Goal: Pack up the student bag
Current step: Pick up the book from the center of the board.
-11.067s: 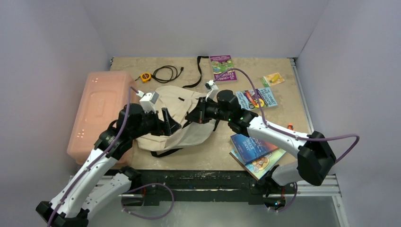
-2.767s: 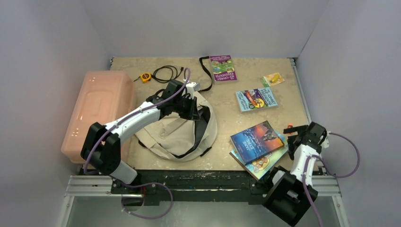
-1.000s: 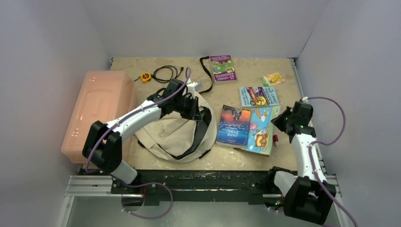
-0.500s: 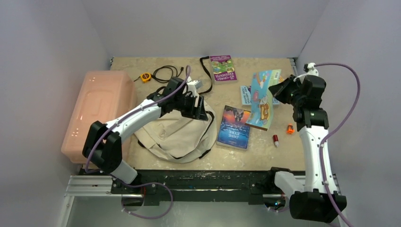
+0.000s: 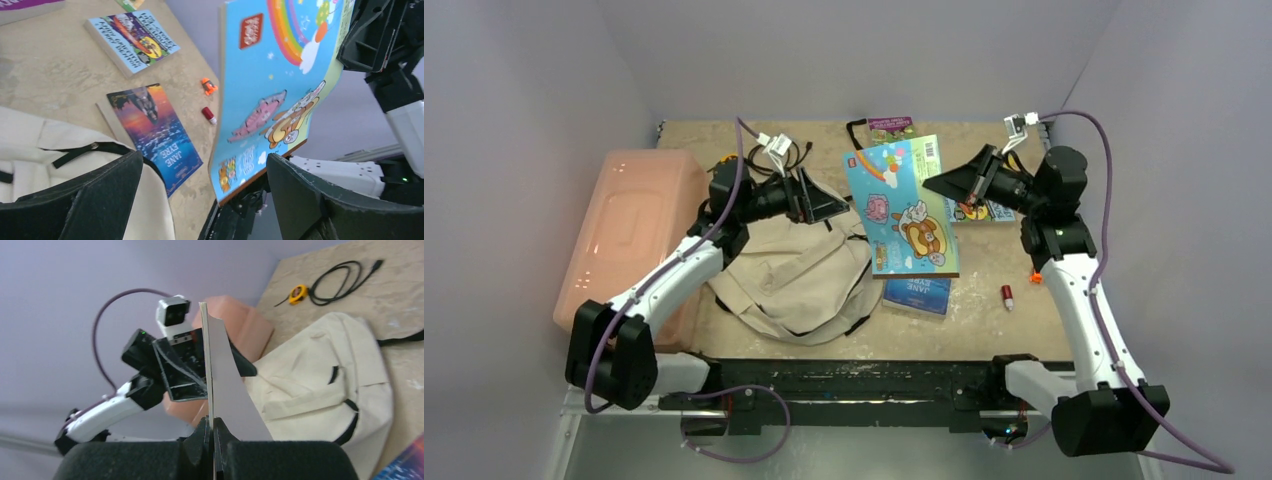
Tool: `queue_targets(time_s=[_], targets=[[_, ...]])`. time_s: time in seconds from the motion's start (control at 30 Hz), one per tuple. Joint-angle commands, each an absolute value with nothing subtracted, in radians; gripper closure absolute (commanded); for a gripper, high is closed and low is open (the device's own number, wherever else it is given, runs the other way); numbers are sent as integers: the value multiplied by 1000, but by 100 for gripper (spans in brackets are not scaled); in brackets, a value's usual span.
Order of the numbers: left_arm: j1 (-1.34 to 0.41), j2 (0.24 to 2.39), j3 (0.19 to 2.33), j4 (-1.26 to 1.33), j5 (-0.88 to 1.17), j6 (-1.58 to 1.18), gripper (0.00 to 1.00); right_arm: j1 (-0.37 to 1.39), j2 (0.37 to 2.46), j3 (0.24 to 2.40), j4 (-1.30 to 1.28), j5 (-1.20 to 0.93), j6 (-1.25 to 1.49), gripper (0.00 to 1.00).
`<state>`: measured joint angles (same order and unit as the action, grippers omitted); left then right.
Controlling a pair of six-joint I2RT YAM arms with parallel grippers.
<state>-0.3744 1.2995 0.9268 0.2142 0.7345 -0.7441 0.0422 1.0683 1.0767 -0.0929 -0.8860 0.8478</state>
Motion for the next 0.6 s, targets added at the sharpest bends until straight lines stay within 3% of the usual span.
queue_targets(time_s=[0.0, 0.27, 0.33, 0.57], targets=[[-371, 1325, 870, 637, 892, -977, 6, 77, 1052, 1055, 158, -1025, 1055, 100], [-374, 1445, 797, 1338, 954, -1362, 9, 126, 1074, 1004, 408, -1050, 1259, 100], [-379, 1483, 809, 1421, 963, -1432, 15, 134, 1078, 988, 474, -1054, 1310, 100], [-401, 1463, 815, 1423, 992, -1411, 53, 142, 1097, 980, 505, -1059, 1322, 100]])
